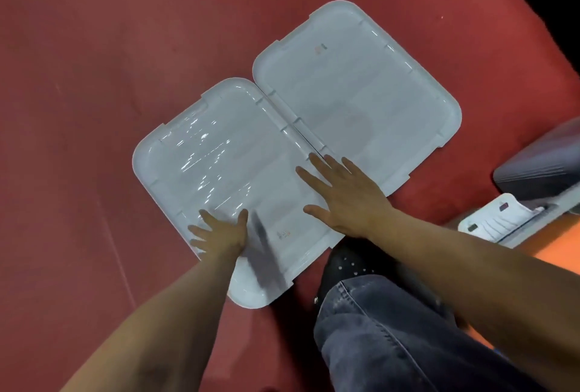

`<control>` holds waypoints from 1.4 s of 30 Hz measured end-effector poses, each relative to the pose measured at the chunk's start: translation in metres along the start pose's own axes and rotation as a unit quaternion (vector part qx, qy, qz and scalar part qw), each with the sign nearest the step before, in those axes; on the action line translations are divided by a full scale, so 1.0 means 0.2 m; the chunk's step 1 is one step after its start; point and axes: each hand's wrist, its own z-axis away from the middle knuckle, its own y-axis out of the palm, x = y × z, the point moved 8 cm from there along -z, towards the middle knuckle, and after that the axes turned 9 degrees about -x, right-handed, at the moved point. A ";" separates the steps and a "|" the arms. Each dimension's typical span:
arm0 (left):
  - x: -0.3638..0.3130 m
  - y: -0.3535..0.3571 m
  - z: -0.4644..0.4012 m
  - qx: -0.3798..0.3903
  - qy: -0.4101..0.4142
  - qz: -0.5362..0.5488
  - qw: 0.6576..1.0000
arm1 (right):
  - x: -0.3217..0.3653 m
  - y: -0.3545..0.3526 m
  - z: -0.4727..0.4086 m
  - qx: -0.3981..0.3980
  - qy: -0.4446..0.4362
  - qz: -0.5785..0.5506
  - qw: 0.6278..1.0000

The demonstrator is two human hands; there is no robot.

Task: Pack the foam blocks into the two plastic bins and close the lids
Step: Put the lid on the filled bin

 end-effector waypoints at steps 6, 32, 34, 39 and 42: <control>0.24 -0.03 -0.10 -0.009 -0.147 0.115 0.982 | 0.15 0.03 -0.02 0.005 -0.035 -0.012 0.999; -0.44 -0.77 0.76 -0.056 0.044 0.486 0.871 | 0.38 -0.98 0.18 -0.097 0.105 -0.193 0.971; -0.55 -0.82 0.91 -0.044 0.125 0.469 0.873 | 0.35 -1.04 0.27 -0.096 0.186 -0.341 0.916; -0.79 -0.84 1.35 -0.006 0.318 0.401 0.859 | 0.11 -1.27 0.57 -0.173 0.298 -0.553 0.758; -0.90 -0.81 1.68 0.012 0.413 0.353 0.840 | -0.07 -1.31 0.83 -0.174 0.370 -0.645 0.646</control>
